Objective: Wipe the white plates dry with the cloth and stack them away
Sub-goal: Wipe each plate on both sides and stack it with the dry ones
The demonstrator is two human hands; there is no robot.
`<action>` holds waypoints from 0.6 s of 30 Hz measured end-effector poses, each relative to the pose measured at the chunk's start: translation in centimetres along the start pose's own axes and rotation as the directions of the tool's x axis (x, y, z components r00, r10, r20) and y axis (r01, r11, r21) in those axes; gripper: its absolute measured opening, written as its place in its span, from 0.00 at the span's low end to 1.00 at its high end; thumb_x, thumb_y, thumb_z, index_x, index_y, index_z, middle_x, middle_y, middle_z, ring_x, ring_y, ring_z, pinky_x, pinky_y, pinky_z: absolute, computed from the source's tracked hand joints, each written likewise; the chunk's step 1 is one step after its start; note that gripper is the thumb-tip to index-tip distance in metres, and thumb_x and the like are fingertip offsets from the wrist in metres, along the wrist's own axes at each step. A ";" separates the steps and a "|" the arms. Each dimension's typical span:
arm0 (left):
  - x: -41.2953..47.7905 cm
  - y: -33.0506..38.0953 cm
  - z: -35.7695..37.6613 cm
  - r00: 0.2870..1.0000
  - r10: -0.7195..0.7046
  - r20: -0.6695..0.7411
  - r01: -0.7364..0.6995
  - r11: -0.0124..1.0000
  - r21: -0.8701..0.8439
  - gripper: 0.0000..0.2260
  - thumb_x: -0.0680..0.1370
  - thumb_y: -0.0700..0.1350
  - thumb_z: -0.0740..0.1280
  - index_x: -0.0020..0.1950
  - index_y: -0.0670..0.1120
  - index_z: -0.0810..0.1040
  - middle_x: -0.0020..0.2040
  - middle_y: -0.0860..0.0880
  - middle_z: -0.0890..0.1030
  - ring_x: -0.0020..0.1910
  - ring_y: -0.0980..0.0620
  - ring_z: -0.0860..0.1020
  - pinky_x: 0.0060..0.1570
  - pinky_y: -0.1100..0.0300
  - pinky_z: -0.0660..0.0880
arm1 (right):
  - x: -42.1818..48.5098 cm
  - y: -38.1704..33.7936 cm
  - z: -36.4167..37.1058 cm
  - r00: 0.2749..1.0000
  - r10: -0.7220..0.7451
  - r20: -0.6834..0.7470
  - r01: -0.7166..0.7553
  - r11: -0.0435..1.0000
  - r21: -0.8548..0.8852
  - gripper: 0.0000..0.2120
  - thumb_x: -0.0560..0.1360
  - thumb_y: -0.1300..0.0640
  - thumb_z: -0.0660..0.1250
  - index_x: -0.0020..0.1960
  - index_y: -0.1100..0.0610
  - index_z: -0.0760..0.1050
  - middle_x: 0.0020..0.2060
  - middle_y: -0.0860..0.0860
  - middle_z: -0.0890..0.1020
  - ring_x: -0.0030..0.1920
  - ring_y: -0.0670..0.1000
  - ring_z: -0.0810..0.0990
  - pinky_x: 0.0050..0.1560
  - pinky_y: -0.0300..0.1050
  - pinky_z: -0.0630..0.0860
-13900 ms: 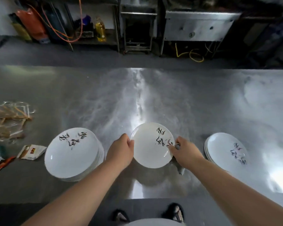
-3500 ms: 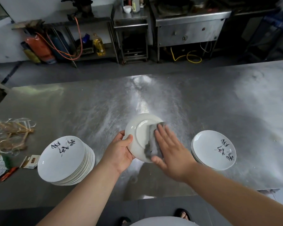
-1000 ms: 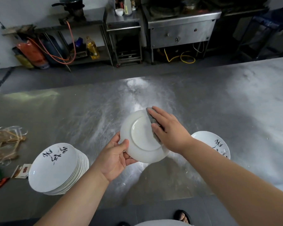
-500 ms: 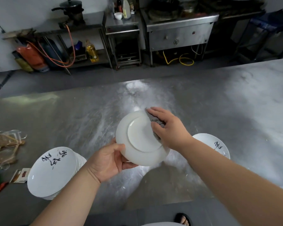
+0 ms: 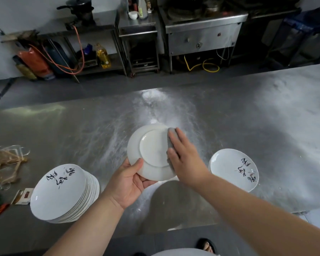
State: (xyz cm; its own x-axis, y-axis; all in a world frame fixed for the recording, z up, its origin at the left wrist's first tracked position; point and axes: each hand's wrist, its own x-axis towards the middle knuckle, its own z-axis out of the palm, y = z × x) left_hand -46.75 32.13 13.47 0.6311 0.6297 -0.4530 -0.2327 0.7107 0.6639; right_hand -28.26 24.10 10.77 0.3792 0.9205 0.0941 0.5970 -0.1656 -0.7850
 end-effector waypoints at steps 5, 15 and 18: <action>0.7 0.3 1.5 0.997 0.078 -0.001 -0.078 0.996 -0.054 0.21 0.80 0.42 0.63 0.73 0.47 0.74 0.66 0.39 0.82 0.60 0.39 0.84 0.47 0.45 0.85 | 0.4 -1.9 0.1 0.991 0.071 -0.114 -0.060 0.993 0.097 0.29 0.86 0.47 0.54 0.85 0.49 0.51 0.83 0.43 0.52 0.81 0.40 0.52 0.80 0.43 0.56; 0.1 0.9 1.9 0.998 0.001 0.067 0.003 0.999 -0.054 0.26 0.75 0.41 0.74 0.73 0.43 0.77 0.67 0.38 0.81 0.62 0.40 0.83 0.52 0.46 0.83 | 3.1 -4.0 -3.7 0.961 0.197 -0.193 -0.110 0.915 0.387 0.26 0.78 0.65 0.64 0.74 0.52 0.77 0.70 0.37 0.75 0.62 0.23 0.69 0.59 0.19 0.64; 0.0 2.7 1.3 0.997 -0.070 0.045 0.070 0.998 -0.004 0.22 0.76 0.52 0.71 0.68 0.44 0.80 0.65 0.39 0.83 0.56 0.40 0.85 0.50 0.40 0.84 | 3.9 -3.9 -4.6 0.980 0.165 -0.109 -0.111 0.916 0.386 0.25 0.76 0.65 0.64 0.69 0.49 0.82 0.68 0.38 0.78 0.65 0.32 0.74 0.63 0.24 0.68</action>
State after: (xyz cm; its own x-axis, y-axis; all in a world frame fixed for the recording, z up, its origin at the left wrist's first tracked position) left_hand -46.45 33.61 16.04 0.6784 0.5639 -0.4709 -0.1911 0.7544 0.6280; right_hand -25.85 26.75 16.97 0.5470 0.8366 0.0297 0.2317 -0.1172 -0.9657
